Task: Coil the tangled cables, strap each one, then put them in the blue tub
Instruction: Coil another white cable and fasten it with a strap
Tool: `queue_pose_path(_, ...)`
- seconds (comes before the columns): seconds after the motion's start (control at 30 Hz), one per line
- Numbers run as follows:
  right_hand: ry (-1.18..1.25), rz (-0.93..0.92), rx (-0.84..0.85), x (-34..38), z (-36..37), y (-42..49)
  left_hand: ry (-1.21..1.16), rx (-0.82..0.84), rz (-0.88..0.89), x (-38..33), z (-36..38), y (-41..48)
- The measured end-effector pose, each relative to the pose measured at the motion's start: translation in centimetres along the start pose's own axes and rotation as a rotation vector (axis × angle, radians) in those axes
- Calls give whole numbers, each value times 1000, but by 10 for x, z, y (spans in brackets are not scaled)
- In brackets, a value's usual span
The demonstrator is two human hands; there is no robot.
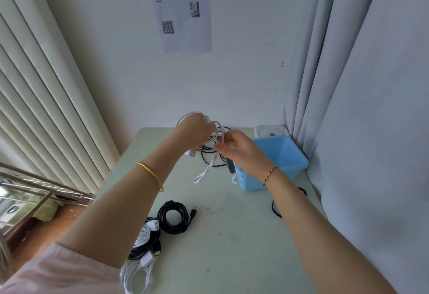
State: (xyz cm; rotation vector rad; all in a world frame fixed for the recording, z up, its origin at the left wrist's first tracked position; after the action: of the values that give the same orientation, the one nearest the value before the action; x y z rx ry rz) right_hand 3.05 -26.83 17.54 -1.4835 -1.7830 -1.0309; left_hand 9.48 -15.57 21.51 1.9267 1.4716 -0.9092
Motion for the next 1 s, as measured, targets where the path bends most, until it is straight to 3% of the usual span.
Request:
queue_pose_path(0.13,-31,6,-172,-2,-15,4,25,32,15,-5,1,-6)
queue_pose_path(0.23,52,36,-289,-6,-36,5,-65,229,-127,4,14,-15)
queue_pose_path(0.3,-8,31,-316,-8,-46,6,-325,446,-234,3,28,-27)
queue_pose_path(0.37,113,56,-222,-17,-42,5,-686,643,-321,-4,39,-36)
queue_pose_path(0.5,878,133,20,-25,-16,-4,-1406,1030,-443,-27,47,-45)
queue_pose_path(0.53,1005,163,39,-27,-13,-6,-1525,1015,-441,-31,44,-43)
queue_pose_path(0.6,1159,226,68,-35,-6,-10,-1640,776,-415,-29,36,-30)
queue_pose_path(0.7,1202,294,76,-48,-2,-12,-1736,467,-316,-25,27,-17)
queue_pose_path(0.83,1112,441,39,-62,-2,-10,-1811,307,-249,-23,25,-11)
queue_pose_path(1.0,1073,529,-70,-73,-5,-11,-1824,221,-220,-24,21,-8)
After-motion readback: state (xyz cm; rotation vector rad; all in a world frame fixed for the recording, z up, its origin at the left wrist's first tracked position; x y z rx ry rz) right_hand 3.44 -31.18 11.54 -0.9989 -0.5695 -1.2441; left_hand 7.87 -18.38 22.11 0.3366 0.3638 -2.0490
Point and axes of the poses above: each hand's wrist, its own y-axis towards the middle knuckle, its own z-axis out of the palm, x = y × z, the point moved 8 cm from there along y, towards the middle knuckle, and after that the axes turned 13 degrees about -y, right-handed, at the moved point
